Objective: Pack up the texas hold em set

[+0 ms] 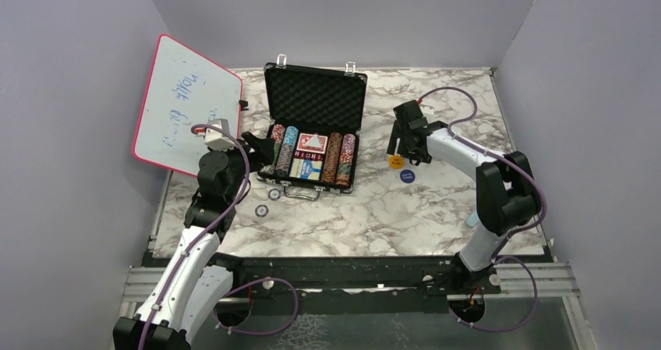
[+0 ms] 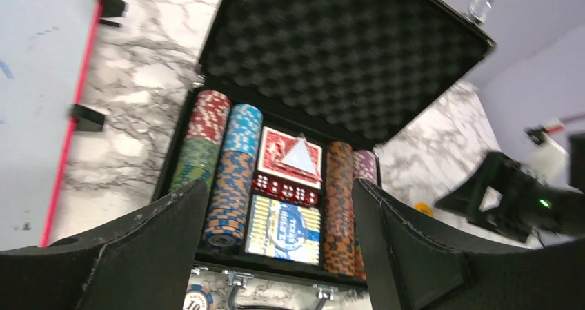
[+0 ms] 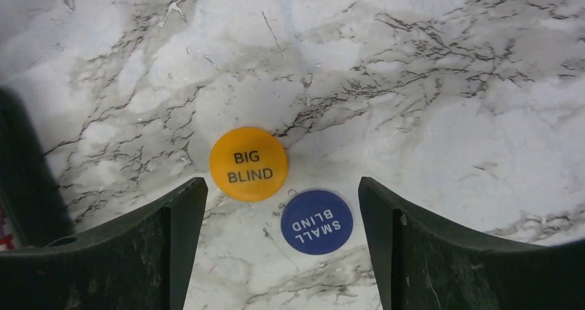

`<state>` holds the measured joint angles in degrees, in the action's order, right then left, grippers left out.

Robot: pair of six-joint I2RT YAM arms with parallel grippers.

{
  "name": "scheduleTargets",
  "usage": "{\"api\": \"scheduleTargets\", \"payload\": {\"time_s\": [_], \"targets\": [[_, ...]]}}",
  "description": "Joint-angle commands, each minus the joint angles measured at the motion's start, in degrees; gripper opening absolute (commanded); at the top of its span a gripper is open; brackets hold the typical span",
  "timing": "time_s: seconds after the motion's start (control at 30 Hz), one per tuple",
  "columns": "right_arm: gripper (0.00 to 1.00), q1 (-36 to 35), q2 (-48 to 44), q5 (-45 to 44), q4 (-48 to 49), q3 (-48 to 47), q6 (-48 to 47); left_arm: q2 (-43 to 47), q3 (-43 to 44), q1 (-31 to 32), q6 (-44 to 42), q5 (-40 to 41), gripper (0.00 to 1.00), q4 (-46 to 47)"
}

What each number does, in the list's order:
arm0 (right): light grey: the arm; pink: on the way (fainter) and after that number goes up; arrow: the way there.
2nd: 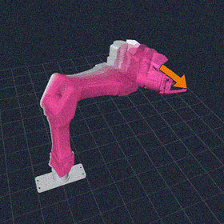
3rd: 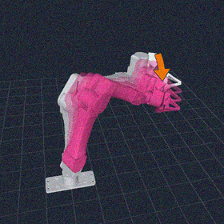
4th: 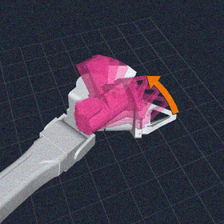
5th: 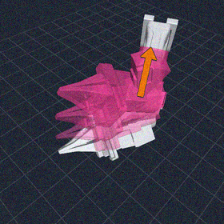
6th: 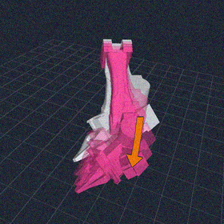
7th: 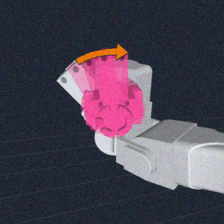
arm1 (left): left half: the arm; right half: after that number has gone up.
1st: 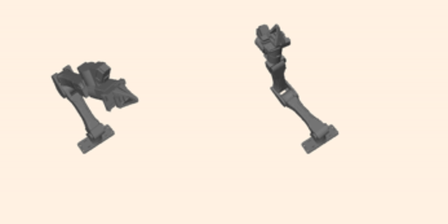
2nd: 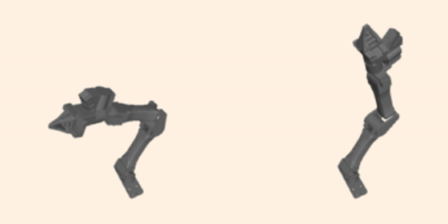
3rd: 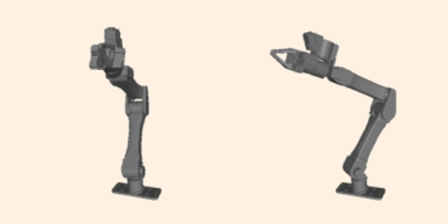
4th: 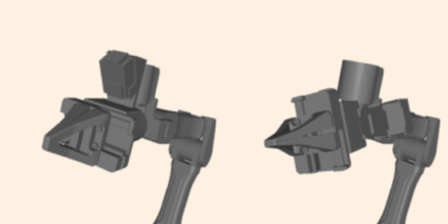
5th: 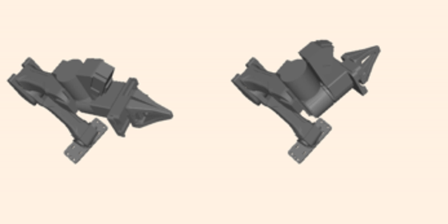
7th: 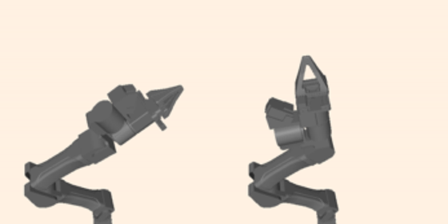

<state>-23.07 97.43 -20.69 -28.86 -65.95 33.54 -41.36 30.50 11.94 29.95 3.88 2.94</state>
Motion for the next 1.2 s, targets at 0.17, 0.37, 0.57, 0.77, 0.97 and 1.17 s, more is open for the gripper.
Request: {"api": "scheduleTargets", "payload": {"time_s": [0.17,0.37,0.57,0.77,0.97,1.17], "targets": [[0.83,0.2,9.2,7.9,2.4,-4.9,-5.7,0.3,-1.0,-0.3,-1.5,-8.6,0.80,5.9],[0.77,0.2,11.1,7.7,2.3,-4.6,-6.2,0.2,-1.3,-0.3,-1.4,-8.6,0.80,6.6],[0.63,0.2,13.4,7.9,1.7,-4.4,-6.4,0.3,-1.4,-0.3,-1.4,-8.5,0.80,6.6],[0.49,0.2,13.6,7.4,1.3,-4.4,-5.8,0.4,-1.4,-0.3,-1.4,-8.5,0.81,6.6],[0.51,0.2,10.7,5.8,-0.1,-5.1,-5.2,0.5,-1.5,-0.3,-1.4,-8.3,0.81,6.6],[0.54,-0.7,6.2,5.7,-1.9,-7.0,-5.1,0.5,-1.5,-0.3,-1.2,-8.2,0.80,6.5]]}}
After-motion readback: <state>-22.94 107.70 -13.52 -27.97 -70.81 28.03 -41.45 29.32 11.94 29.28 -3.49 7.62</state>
